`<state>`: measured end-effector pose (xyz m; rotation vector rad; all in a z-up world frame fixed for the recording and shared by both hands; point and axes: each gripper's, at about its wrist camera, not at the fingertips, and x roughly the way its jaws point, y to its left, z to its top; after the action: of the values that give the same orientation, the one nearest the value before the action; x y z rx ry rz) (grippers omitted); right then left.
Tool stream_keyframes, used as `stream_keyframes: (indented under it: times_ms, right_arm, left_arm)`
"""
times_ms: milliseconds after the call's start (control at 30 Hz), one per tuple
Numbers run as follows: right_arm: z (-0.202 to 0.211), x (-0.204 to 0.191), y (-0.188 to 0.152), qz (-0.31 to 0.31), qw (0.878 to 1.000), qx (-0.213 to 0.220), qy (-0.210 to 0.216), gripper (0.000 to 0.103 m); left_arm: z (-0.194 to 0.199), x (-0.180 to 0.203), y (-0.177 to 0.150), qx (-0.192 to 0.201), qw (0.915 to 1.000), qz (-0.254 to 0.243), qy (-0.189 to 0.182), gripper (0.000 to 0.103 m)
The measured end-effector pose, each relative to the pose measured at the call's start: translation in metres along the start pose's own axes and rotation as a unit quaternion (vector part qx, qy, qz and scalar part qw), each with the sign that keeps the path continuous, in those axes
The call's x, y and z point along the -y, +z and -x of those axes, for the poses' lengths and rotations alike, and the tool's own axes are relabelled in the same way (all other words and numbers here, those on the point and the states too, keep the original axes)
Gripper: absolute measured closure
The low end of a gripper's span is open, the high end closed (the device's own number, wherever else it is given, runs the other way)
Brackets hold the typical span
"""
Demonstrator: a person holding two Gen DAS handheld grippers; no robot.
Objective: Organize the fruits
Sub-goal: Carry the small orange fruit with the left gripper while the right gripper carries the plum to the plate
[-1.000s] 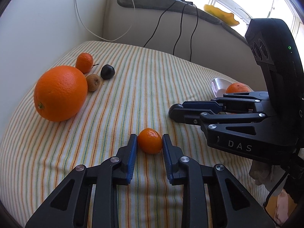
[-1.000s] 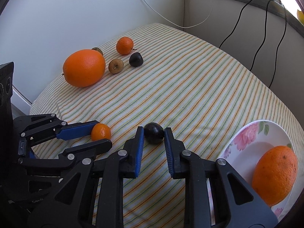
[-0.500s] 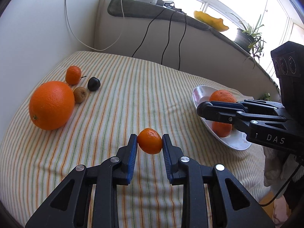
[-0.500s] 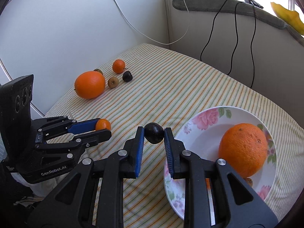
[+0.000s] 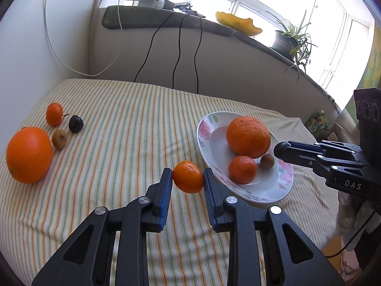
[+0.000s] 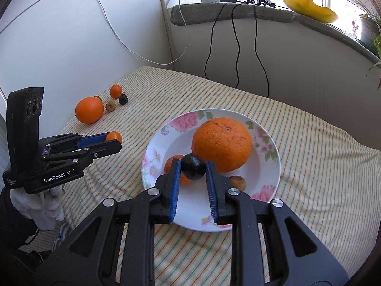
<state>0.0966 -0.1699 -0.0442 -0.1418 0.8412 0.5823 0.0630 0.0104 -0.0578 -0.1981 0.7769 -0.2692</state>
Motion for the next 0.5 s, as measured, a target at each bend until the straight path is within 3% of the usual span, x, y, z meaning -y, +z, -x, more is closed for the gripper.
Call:
stream_keyframes:
  times_ms: [500]
  right_arm:
    - [-0.008, 0.001, -0.024, -0.002, 1.000, -0.015, 0.005, 0.081]
  left_arm:
    - [-0.018, 0.031, 0.008, -0.006, 0.9996, -0.024, -0.014, 0.078]
